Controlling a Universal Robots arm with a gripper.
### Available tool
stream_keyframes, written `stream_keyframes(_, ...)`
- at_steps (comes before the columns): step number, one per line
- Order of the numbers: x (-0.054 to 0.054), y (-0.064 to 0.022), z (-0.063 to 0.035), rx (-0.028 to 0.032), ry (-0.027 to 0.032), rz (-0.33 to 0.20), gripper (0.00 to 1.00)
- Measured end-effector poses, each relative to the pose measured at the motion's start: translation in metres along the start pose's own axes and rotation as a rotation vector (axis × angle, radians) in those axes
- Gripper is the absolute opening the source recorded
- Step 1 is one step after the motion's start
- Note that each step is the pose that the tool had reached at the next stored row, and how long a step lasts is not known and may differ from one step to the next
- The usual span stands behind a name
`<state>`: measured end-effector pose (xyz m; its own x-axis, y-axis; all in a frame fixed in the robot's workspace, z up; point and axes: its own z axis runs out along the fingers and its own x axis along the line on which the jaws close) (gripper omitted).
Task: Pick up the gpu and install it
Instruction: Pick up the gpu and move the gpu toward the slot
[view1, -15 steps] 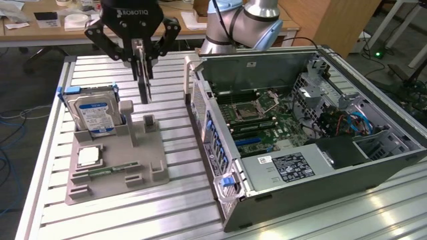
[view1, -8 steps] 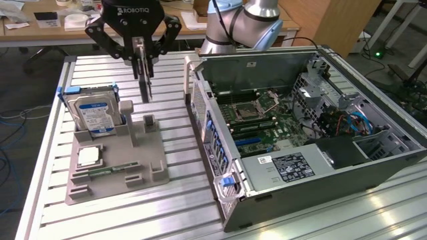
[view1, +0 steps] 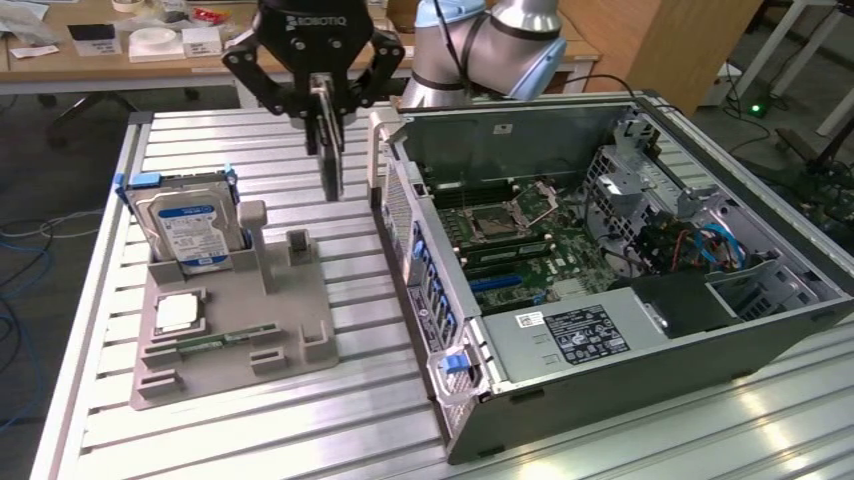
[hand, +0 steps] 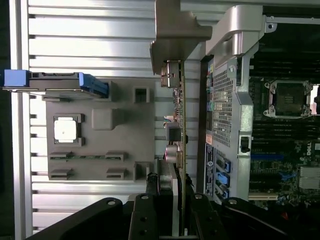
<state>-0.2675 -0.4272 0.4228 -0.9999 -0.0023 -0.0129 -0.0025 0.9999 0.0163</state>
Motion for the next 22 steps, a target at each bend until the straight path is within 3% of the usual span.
stream_keyframes(4, -0.016, 0.0000, 0.0002, -0.0005, 0.0117, 0.000, 0.28)
stream_keyframes(11, -0.036, -0.0001, 0.0010, -0.0006, 0.0121, 0.000, 0.28)
stream_keyframes(22, -0.086, -0.0002, 0.0025, -0.0004, 0.0122, 0.000, 0.28)
